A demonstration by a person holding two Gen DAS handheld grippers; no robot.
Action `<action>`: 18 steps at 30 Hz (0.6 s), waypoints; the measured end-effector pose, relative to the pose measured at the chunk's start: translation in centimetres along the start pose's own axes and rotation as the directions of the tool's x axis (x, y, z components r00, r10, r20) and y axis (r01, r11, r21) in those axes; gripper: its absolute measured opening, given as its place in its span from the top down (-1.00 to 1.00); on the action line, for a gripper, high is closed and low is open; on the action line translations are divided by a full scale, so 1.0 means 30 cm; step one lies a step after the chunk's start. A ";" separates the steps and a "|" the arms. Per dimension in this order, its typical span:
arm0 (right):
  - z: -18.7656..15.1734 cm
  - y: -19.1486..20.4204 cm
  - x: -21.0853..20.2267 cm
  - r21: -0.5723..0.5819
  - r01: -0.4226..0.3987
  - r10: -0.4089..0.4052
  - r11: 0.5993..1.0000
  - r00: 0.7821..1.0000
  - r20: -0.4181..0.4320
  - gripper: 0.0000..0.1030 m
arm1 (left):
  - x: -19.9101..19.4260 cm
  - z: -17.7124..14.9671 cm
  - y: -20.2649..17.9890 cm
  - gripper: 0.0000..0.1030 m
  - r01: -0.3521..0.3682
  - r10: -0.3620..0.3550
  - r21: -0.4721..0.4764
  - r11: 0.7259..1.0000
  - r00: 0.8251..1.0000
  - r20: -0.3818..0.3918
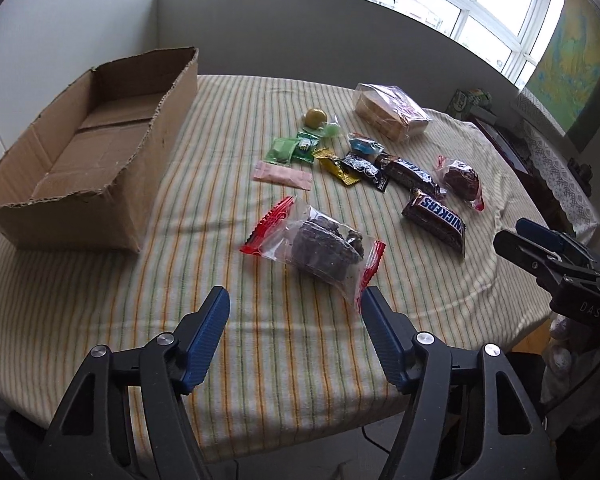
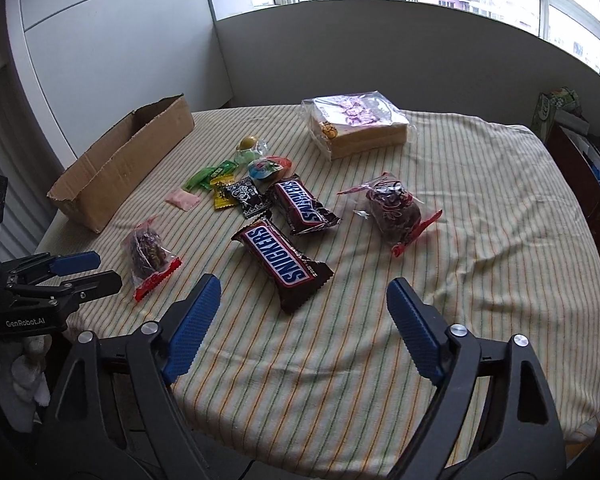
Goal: Organize snacks
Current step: 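Reach both tools toward the snacks, left toward the clear candy bag, right toward a Snickers bar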
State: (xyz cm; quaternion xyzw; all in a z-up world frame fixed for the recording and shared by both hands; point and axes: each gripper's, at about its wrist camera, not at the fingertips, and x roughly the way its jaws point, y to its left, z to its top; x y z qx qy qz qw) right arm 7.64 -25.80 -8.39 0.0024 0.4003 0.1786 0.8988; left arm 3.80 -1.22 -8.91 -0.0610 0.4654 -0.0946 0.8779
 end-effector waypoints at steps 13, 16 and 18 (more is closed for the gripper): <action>0.060 -0.023 0.165 -0.003 -0.141 0.140 0.990 0.986 -0.092 -0.48 | 0.106 0.078 -0.006 -0.31 0.054 -0.055 -0.022 0.998 0.996 -0.072; 0.068 -0.020 0.179 -0.007 -0.154 0.152 0.988 0.983 -0.103 -0.48 | 0.120 0.097 -0.016 -0.31 0.055 -0.056 -0.012 0.998 0.996 -0.075; 0.073 -0.014 0.184 -0.016 -0.158 0.155 0.987 0.982 -0.109 -0.47 | 0.130 0.108 -0.024 -0.31 0.054 -0.054 -0.003 0.999 0.996 -0.077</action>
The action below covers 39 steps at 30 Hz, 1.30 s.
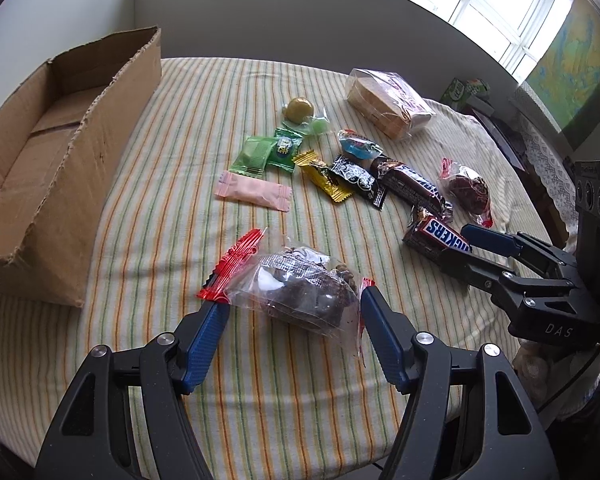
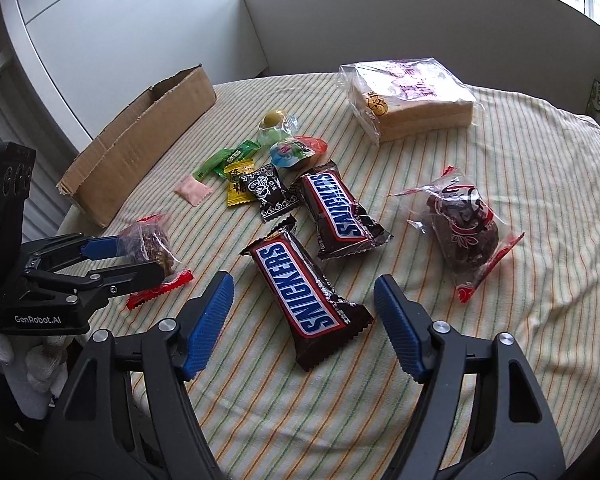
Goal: Organize snacks
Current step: 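Reach both tools toward the snacks, left toward the clear candy bag, right toward a Snickers bar, then grasp the clear candy bag with the left tool while the right tool grasps the Snickers bar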
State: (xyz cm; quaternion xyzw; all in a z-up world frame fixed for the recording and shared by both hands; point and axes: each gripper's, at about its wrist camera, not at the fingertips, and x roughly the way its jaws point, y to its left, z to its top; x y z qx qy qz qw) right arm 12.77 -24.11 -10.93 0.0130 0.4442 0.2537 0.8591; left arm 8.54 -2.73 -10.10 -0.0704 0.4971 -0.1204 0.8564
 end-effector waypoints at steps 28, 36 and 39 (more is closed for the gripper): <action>0.013 0.047 0.001 -0.028 0.078 -0.079 0.997 0.996 -0.033 0.40 | 0.013 0.037 -0.025 0.10 -0.063 0.060 0.067 0.996 0.997 0.050; 0.079 0.120 -0.090 -0.039 0.070 -0.068 0.997 0.997 0.038 0.40 | -0.088 0.051 0.004 0.11 -0.064 0.056 0.063 0.996 0.992 0.115; 0.134 0.174 -0.114 -0.069 0.056 -0.051 0.996 0.997 0.065 0.40 | -0.137 0.070 0.027 0.11 -0.076 0.068 0.053 0.996 0.986 0.152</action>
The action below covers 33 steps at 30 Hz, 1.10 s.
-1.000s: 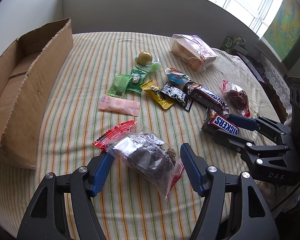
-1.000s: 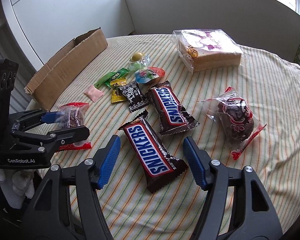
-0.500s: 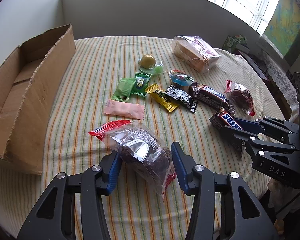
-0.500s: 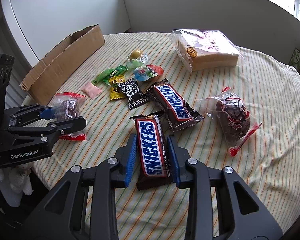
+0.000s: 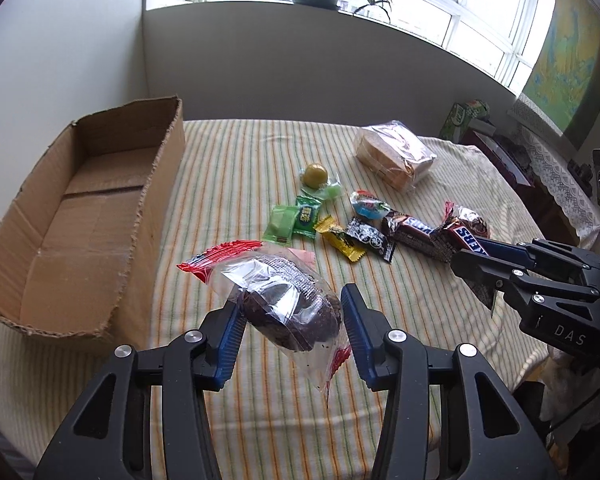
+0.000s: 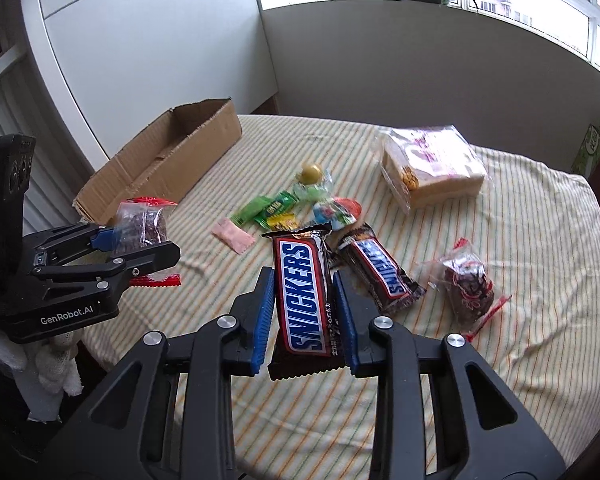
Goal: Organize snacks
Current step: 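Grasp the clear candy bag with the left tool while the right tool grasps the Snickers bar, then carry both snacks over the cardboard box and open both tools to drop them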
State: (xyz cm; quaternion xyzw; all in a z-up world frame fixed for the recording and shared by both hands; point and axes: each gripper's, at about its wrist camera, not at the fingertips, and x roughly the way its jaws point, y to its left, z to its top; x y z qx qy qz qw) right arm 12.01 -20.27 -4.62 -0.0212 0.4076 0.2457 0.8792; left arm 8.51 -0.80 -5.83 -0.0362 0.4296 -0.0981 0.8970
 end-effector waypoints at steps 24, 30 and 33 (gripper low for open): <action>0.313 0.513 0.221 -0.203 -0.167 0.181 0.965 0.982 0.055 0.40 | -0.165 0.076 0.416 0.11 -0.149 0.165 -0.129 0.980 0.979 0.123; 0.322 0.550 0.292 -0.197 -0.179 0.189 0.964 0.981 0.031 0.40 | -0.164 0.067 0.466 0.11 -0.155 0.173 -0.148 0.977 0.978 0.115; 0.322 0.552 0.312 -0.189 -0.183 0.192 0.965 0.981 0.028 0.36 | -0.160 0.063 0.482 0.10 -0.157 0.175 -0.158 0.975 0.978 0.112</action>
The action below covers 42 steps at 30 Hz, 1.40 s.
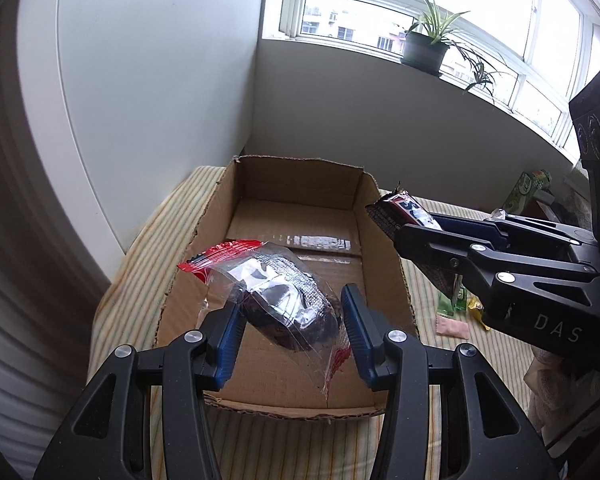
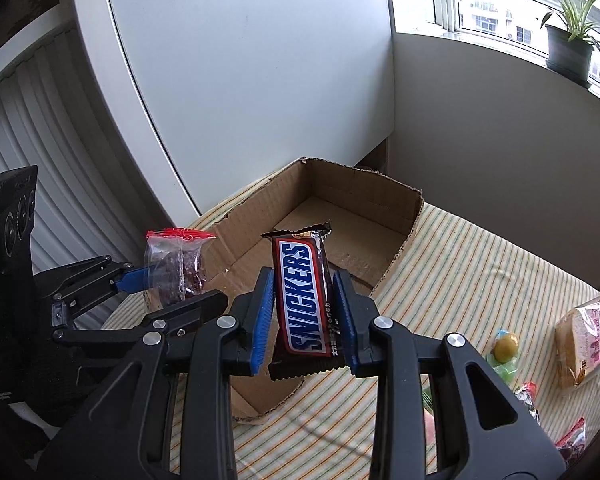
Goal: Organize snacks
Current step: 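Carry both snacks over the cardboard box and open both tools to drop them, then grasp the round wrapped candy with the left tool while the right tool grasps the red-tied candy bag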
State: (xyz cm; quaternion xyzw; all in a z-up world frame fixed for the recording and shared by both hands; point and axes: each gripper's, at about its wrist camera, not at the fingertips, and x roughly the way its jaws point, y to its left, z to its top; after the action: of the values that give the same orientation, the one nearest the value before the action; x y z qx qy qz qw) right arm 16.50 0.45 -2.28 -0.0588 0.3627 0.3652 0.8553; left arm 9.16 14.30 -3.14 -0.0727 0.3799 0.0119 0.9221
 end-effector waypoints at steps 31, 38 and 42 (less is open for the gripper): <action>-0.109 -0.219 -0.278 0.099 0.136 -0.145 0.986 0.985 0.090 -0.36 | -0.049 -0.005 -0.155 0.06 0.049 -0.049 0.028 0.998 0.999 0.017; -0.216 -0.363 -0.379 0.166 0.206 -0.222 0.964 0.972 0.083 -0.36 | -0.027 -0.017 -0.255 0.06 0.081 -0.081 0.058 0.995 0.997 -0.006; -0.286 -0.445 -0.438 0.196 0.251 -0.268 0.948 0.961 0.069 -0.36 | -0.010 -0.031 -0.329 0.06 0.108 -0.106 0.083 0.991 0.994 -0.025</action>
State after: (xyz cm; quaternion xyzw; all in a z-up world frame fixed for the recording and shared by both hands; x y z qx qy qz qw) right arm 14.27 -20.04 -2.02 -0.0089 0.3434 0.2164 0.9139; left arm 9.06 4.41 -2.34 -0.0540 0.3853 -0.0545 0.9196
